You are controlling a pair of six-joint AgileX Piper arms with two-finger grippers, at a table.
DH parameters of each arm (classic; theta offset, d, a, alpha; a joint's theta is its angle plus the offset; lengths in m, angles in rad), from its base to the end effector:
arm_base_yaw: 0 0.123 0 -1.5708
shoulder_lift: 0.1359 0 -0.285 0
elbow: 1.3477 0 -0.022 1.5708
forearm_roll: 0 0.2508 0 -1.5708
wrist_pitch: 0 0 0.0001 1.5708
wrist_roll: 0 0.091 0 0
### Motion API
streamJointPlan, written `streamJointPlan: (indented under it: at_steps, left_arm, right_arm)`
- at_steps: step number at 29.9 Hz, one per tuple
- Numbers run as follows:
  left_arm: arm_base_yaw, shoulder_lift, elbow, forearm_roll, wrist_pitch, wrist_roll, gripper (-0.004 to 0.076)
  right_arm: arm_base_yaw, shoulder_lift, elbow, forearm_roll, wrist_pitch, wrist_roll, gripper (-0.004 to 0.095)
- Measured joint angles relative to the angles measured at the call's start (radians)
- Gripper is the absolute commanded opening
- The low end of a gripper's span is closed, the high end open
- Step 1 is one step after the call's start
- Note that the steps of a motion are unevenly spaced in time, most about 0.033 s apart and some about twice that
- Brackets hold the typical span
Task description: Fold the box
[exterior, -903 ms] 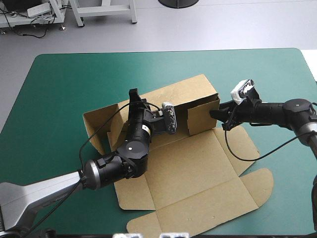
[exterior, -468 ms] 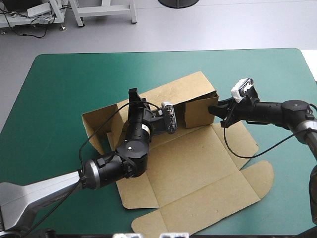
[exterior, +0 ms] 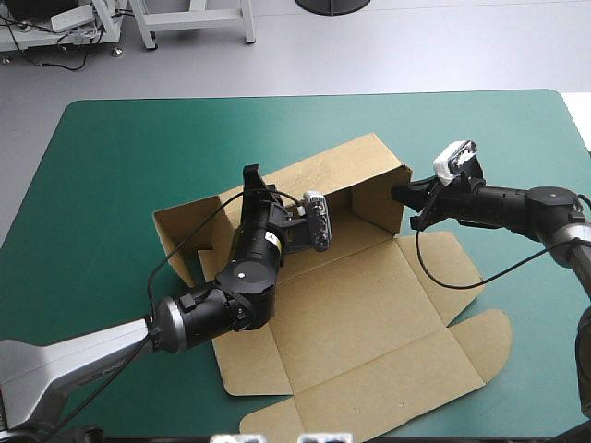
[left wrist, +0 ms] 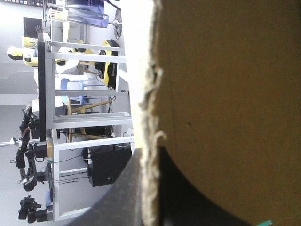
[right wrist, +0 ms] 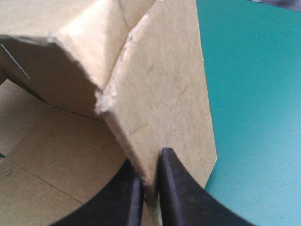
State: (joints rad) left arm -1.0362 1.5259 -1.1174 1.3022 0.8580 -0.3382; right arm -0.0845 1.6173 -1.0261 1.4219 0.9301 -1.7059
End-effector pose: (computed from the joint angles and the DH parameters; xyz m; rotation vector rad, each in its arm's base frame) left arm 0.2209 -0.2427 0.3124 1.3535 1.5569 0.7630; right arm 0.3292 0.0446 0.2657 -0.7491 1.9123 0.7449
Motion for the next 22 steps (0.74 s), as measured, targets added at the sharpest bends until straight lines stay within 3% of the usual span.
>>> streamJointPlan:
  at_steps: [9, 14, 19, 22]
  left_arm:
    - [0.000, 0.002, -0.001, 0.001, -0.020, 0.001, 0.0012]
    - [0.000, 0.025, -0.001, 0.033, -0.039, 0.000, 0.0127]
    - [0.000, 0.064, 0.001, 0.082, -0.045, -0.004, 0.0303]
    - [-0.001, 0.084, 0.002, 0.131, -0.066, -0.038, 0.0340]
  right_arm:
    - [0.003, 0.001, 0.000, -0.006, -0.008, 0.019, -0.0004]
    - [0.020, 0.002, 0.000, -0.041, -0.036, 0.047, -0.0004]
    - [0.044, 0.002, -0.001, -0.050, -0.081, 0.070, -0.0004]
    - [0.051, 0.002, -0.002, -0.047, -0.094, 0.071, -0.0004]
